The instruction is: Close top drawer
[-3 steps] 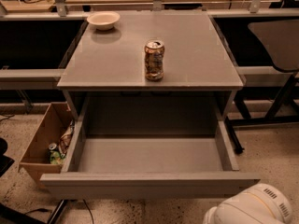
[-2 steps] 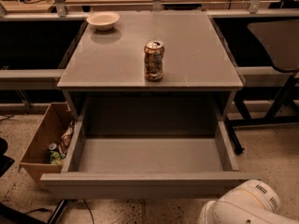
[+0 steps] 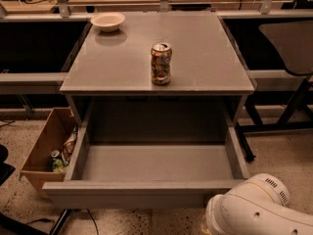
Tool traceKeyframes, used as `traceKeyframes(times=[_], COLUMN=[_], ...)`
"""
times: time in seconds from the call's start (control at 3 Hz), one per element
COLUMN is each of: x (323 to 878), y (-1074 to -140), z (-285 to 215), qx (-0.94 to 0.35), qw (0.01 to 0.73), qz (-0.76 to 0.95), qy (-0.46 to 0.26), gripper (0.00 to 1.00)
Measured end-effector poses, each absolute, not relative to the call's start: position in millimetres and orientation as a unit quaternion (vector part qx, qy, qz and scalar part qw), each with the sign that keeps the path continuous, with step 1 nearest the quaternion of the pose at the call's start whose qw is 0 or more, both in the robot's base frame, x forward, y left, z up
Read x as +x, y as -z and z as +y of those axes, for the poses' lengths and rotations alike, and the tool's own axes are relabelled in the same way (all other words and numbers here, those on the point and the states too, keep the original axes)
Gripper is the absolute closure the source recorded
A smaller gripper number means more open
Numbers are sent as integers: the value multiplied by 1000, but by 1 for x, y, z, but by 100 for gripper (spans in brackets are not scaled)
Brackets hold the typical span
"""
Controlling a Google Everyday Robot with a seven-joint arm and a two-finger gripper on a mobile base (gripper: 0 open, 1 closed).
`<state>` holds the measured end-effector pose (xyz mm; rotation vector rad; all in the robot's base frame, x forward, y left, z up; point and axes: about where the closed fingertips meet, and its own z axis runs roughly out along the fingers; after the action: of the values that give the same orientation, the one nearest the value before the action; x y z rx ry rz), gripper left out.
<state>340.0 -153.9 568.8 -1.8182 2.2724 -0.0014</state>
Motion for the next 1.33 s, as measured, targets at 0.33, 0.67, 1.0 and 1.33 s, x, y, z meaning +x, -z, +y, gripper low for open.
traceKeyframes(times=[0.33,0.67,1.0,1.33], x=[361,373,407,405], y=[-571,-575,-584,-584], z=[-167,-174,-188,-188], qx=[-596,-588,-586,-586], qw=[149,167,190,190], qz=[788,790,785,785], qy=[24,39,65,65], gripper=[100,100,100,100])
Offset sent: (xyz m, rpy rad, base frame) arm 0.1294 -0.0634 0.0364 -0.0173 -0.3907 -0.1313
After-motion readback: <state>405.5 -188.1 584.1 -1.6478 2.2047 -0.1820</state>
